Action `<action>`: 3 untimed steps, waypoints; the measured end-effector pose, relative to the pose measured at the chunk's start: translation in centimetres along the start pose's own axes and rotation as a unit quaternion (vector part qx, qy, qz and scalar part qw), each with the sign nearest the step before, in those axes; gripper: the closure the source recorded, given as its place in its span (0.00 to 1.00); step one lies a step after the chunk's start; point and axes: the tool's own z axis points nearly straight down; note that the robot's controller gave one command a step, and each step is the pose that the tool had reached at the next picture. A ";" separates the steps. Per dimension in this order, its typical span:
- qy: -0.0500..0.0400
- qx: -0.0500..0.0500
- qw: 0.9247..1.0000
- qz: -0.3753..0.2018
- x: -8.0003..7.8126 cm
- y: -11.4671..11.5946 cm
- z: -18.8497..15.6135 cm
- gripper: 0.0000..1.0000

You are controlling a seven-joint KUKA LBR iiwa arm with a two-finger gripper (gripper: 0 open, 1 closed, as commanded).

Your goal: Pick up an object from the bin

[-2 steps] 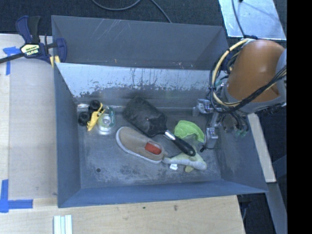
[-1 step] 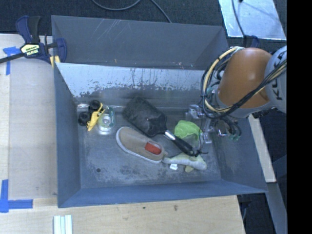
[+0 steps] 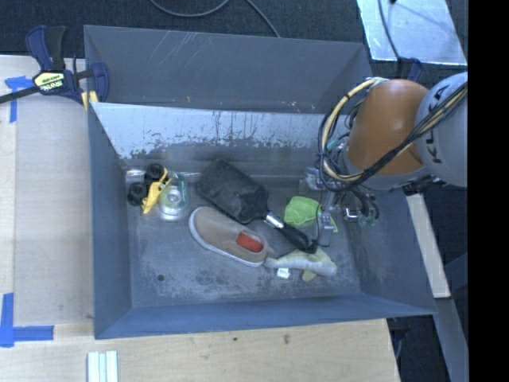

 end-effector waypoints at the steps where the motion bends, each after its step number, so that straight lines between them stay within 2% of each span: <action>1: 0.003 0.000 0.998 0.068 -0.9 0.9 3.6 1.00; 3: 0.004 0.000 0.998 0.068 -0.8 0.9 3.4 1.00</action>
Offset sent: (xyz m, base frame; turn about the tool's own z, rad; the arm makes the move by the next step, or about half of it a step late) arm 0.0000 0.0000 0.0000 0.0000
